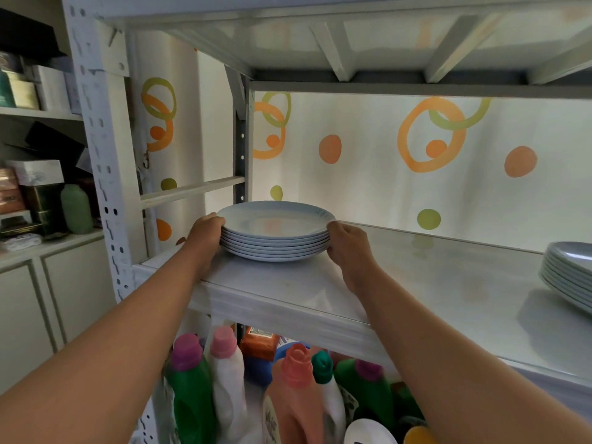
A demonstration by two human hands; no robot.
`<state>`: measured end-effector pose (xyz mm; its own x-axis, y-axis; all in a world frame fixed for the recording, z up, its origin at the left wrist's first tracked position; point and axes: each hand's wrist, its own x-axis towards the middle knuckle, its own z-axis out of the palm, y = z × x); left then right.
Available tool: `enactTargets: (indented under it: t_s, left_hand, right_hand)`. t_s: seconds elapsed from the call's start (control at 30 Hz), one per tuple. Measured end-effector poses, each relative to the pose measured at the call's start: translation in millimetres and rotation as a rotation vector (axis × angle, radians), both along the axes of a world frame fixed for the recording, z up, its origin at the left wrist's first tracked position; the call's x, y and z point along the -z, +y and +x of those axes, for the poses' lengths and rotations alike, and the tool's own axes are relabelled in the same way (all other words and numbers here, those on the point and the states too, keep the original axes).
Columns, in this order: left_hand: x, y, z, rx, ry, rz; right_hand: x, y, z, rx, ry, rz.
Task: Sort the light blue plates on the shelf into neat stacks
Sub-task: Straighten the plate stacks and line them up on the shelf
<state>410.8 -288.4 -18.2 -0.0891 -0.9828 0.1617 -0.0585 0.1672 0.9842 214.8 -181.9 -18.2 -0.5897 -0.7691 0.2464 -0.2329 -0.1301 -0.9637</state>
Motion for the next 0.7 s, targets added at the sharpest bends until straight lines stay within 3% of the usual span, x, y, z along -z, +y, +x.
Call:
enactTargets:
  t_s: [0.7]
  left_hand:
    - [-1.2, 79.9, -125.7, 0.198, 0.019, -0.081]
  right_hand:
    - [-3.0, 101.8, -96.7, 0.227, -0.151, -0.008]
